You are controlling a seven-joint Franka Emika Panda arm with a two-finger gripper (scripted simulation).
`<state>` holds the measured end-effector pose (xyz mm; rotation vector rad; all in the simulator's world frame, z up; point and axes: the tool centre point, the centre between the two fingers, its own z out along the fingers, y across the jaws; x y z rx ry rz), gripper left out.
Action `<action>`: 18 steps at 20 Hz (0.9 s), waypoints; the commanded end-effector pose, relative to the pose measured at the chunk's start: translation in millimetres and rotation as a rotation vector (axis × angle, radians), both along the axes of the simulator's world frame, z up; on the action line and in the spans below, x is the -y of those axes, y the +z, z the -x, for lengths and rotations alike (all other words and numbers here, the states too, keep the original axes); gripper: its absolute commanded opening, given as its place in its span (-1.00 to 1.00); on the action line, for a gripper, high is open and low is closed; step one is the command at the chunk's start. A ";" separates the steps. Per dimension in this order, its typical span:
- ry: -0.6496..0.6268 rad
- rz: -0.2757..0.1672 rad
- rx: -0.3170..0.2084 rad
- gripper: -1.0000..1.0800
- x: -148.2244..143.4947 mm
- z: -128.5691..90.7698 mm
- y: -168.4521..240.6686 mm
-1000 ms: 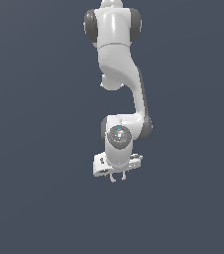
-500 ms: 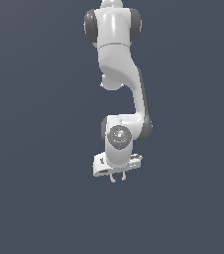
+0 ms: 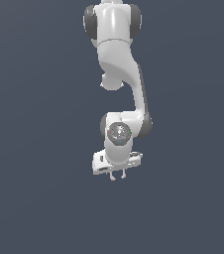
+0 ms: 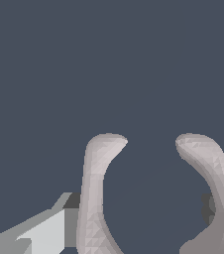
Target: Pick up the object and move it to a goal position.
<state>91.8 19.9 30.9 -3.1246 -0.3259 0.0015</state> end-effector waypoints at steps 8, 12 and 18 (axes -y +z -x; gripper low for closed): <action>0.000 0.000 0.001 -1.00 4.9 22.9 39.9; 0.000 0.000 0.001 -1.00 8.2 39.3 68.0; 0.000 0.000 0.001 -1.00 14.0 66.4 115.4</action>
